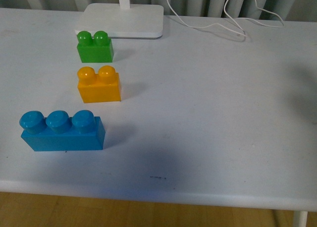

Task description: Insert yellow block into base center

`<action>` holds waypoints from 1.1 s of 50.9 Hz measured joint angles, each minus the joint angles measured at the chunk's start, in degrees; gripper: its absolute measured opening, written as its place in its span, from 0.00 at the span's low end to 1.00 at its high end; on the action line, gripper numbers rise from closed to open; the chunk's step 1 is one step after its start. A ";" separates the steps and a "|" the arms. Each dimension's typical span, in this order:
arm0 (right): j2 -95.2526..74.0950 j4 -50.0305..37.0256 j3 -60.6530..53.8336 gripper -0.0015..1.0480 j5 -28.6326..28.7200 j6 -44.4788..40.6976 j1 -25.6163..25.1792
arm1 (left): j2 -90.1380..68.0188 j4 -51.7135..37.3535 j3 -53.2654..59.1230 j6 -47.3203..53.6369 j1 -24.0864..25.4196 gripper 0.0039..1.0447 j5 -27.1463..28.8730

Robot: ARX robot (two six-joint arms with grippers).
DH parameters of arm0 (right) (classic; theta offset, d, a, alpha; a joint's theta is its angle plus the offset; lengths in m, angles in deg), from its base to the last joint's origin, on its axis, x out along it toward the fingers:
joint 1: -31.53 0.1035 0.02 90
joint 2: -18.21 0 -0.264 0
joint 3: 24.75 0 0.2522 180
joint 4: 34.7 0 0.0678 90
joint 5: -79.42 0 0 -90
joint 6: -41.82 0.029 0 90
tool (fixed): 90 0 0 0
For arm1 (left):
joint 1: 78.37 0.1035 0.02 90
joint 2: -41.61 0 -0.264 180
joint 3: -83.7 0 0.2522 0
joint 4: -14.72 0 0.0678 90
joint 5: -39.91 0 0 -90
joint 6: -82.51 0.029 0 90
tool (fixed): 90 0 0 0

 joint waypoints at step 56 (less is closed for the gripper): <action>-26.14 7.69 18.45 0.91 -4.07 -8.39 -6.05 | 0.00 0.00 0.00 0.00 0.00 0.94 0.00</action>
